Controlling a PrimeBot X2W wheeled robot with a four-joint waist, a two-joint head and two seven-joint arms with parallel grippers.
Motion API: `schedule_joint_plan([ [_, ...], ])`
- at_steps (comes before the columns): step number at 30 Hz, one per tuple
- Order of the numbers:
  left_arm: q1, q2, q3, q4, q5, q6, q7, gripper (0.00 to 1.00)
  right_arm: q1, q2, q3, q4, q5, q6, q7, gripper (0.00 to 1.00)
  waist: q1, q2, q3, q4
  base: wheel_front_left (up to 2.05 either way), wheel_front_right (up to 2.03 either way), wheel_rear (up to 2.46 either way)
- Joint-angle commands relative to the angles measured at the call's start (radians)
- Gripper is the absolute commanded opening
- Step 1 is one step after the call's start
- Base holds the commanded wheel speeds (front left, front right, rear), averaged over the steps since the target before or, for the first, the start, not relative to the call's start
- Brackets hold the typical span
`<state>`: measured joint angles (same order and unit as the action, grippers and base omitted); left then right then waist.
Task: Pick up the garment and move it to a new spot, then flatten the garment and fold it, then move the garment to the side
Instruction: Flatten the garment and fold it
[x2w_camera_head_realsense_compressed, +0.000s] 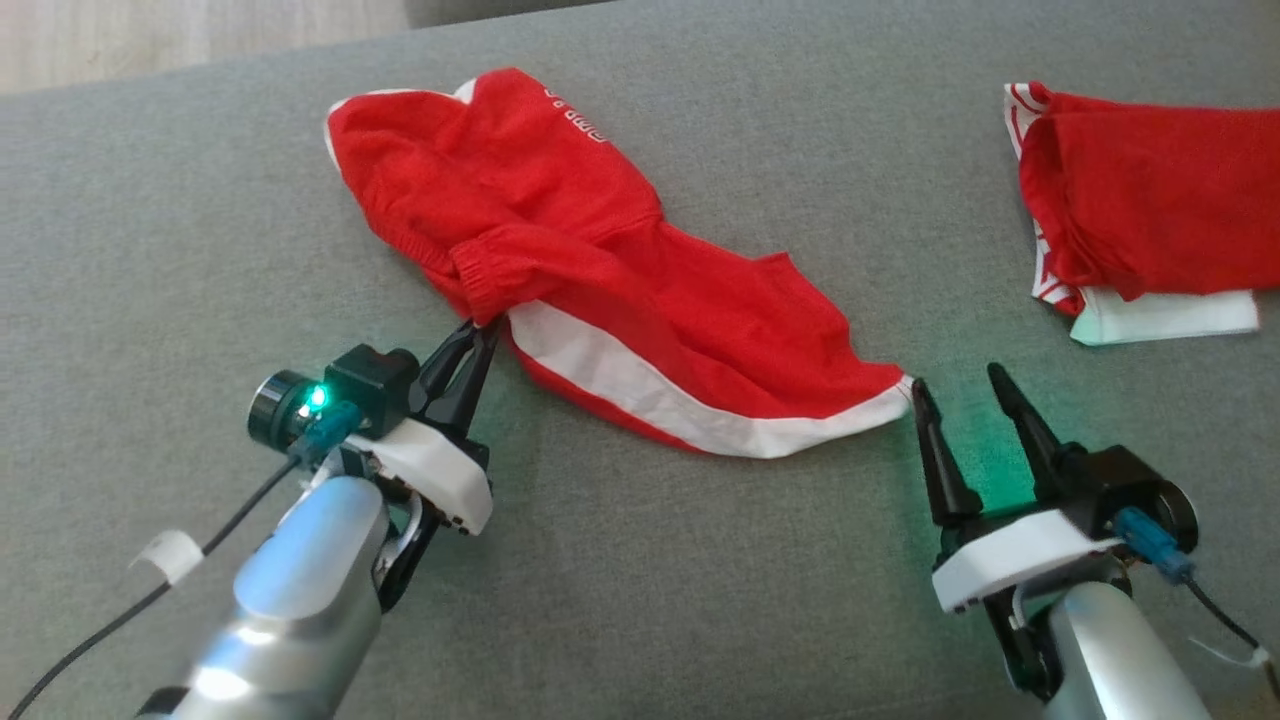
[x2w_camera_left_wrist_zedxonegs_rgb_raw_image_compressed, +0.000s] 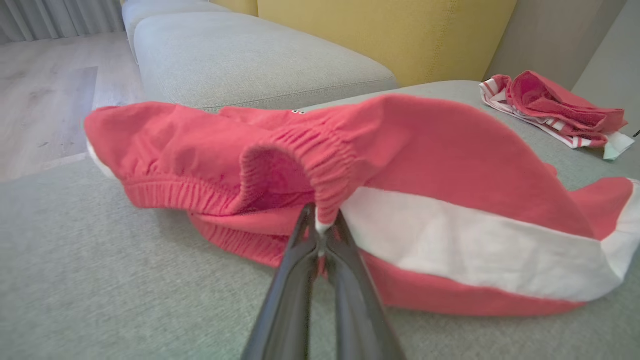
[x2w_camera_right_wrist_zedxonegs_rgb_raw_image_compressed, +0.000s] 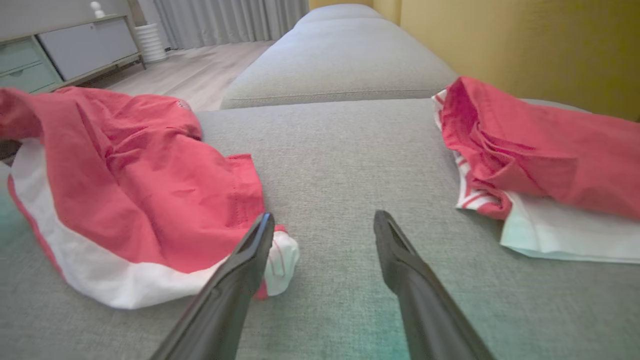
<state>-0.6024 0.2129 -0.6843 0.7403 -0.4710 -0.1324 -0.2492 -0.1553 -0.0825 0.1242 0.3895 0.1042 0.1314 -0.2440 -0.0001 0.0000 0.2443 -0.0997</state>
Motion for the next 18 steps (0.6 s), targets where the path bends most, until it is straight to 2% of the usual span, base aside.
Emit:
schedule_joint_plan([
  [1,-0.046,0.039,0.017,-0.029,-0.015,0.002,-0.01,0.0,-0.017,-0.028,0.037,-0.02,0.001,-0.001,0.01,1.0,0.0001,0.0,-0.01,0.01,0.0,0.0,0.0],
  [8,-0.044,0.078,-0.02,-0.063,-0.041,0.002,0.01,0.0,-0.023,-0.071,0.084,0.006,0.038,-0.001,0.053,1.0,0.0001,0.0,-0.031,0.037,0.0,0.0,0.0],
  [18,-0.031,0.097,-0.038,-0.101,-0.058,0.004,0.041,0.0,-0.036,-0.108,0.182,0.041,0.072,-0.001,0.09,1.0,0.0001,0.0,-0.042,0.061,0.0,0.0,0.0],
])
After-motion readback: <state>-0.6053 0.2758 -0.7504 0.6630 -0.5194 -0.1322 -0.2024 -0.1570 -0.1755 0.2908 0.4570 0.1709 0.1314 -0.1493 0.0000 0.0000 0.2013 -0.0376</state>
